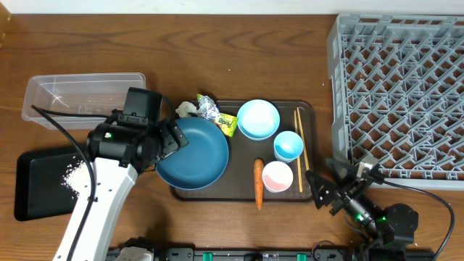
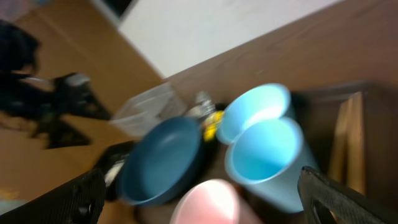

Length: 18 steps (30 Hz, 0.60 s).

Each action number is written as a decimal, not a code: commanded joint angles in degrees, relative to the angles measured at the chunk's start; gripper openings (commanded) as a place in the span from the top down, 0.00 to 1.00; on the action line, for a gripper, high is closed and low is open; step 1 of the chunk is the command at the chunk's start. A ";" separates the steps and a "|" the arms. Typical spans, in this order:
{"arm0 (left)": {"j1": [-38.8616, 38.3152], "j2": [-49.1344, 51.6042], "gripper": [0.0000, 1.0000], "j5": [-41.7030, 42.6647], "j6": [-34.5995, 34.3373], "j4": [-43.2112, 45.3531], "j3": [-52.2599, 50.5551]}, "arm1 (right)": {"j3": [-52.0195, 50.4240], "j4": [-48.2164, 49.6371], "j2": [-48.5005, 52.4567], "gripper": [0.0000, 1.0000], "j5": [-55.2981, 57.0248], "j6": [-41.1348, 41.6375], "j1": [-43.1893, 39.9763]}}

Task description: Sort waste into correct bins and load items into the dishwasher rack

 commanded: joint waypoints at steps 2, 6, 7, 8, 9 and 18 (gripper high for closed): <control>0.20 -0.09 0.02 -0.92 -0.33 -0.20 1.05 | -0.20 0.07 0.13 0.01 -7.08 10.60 0.31; 0.20 -0.09 0.02 -0.90 -0.33 -0.20 1.05 | -0.20 -1.11 0.13 0.01 -8.50 12.87 0.33; 0.20 -0.09 0.02 -0.90 -0.33 -0.20 1.05 | -0.20 -1.29 0.13 0.01 -8.46 12.83 0.31; 0.20 -0.09 0.02 -0.92 -0.33 -0.20 1.05 | -0.20 -1.40 0.13 0.01 -8.46 12.85 0.31; 0.20 -0.09 0.02 -0.92 -0.33 -0.20 1.05 | -0.20 -1.38 0.13 0.01 -8.50 12.87 0.31; 0.20 -0.09 0.02 -0.90 -0.33 -0.20 1.05 | 0.63 -1.42 0.13 0.01 -10.34 12.96 0.33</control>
